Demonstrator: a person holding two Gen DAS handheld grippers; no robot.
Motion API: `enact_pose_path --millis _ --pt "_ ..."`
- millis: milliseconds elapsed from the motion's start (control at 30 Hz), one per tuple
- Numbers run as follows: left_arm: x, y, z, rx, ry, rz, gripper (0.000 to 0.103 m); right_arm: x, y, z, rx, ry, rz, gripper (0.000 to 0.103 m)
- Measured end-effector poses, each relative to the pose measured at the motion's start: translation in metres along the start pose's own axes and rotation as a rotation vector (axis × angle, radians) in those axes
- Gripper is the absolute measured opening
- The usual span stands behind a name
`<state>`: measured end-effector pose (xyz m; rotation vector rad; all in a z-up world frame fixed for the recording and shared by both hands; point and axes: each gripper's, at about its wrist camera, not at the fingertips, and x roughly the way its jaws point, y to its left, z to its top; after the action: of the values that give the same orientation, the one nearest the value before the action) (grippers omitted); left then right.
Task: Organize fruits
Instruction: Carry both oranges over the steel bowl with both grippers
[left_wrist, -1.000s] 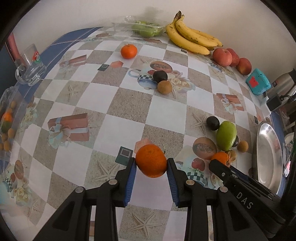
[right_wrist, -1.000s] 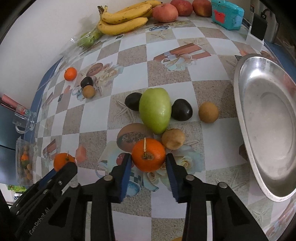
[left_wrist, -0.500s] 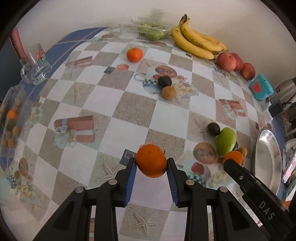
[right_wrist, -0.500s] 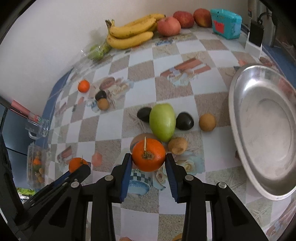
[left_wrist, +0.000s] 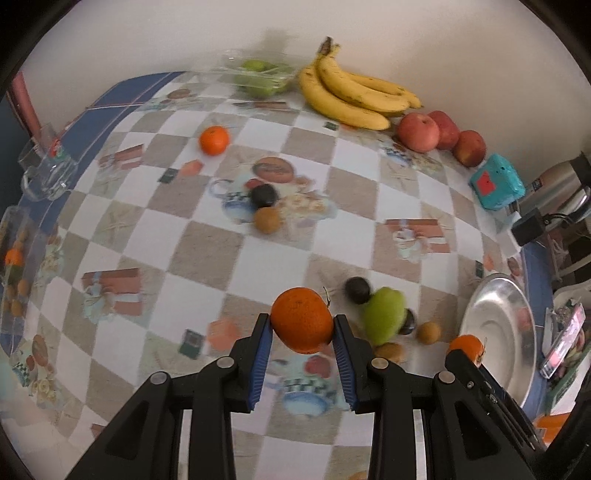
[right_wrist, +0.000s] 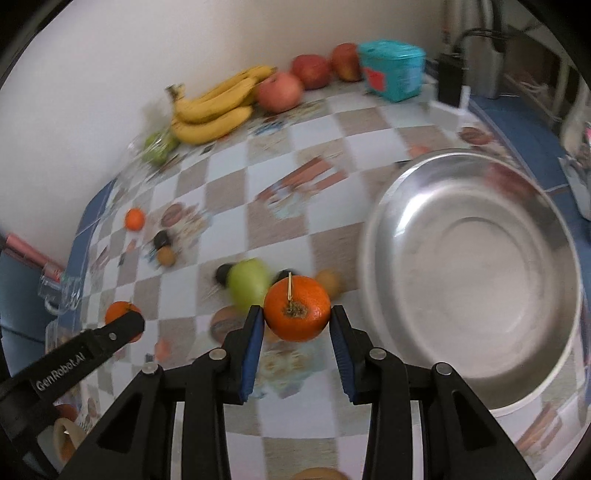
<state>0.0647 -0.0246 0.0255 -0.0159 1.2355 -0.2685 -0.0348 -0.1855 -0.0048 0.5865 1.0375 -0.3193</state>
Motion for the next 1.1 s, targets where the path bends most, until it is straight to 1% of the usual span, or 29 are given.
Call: enact_pose_path --millis 167,267,367,533,600,700,867,1100 --pt "0.005 -0.036 0.0 0.047 0.016 -0.025 0.036 -0.008 -0.038 0.008 0.075 -0.024 -0.068 0.038" --pt "0.007 -0.063 -0.004 0.114 0.017 -0.041 0.036 -0.011 -0.061 0.011 0.121 -0.031 -0.107 0.038" --pt "0.011 -0.092 -0.009 0.182 0.033 -0.073 0.036 -0.012 -0.082 0.013 0.166 -0.032 -0.136 0.038" --pt "0.018 -0.141 -0.021 0.309 0.046 -0.113 0.036 -0.021 -0.121 0.013 0.261 -0.045 -0.168 0.038" --pt "0.02 -0.155 -0.026 0.348 0.049 -0.126 0.036 -0.025 -0.135 0.014 0.287 -0.053 -0.198 0.038" --pt "0.026 -0.177 -0.034 0.408 0.054 -0.142 0.036 -0.029 -0.155 0.014 0.331 -0.06 -0.219 0.038" --pt "0.039 -0.198 -0.048 0.476 0.072 -0.169 0.036 -0.03 -0.172 0.015 0.37 -0.058 -0.248 0.038" --pt "0.055 -0.205 -0.057 0.496 0.106 -0.179 0.036 -0.025 -0.18 0.012 0.379 -0.027 -0.267 0.039"
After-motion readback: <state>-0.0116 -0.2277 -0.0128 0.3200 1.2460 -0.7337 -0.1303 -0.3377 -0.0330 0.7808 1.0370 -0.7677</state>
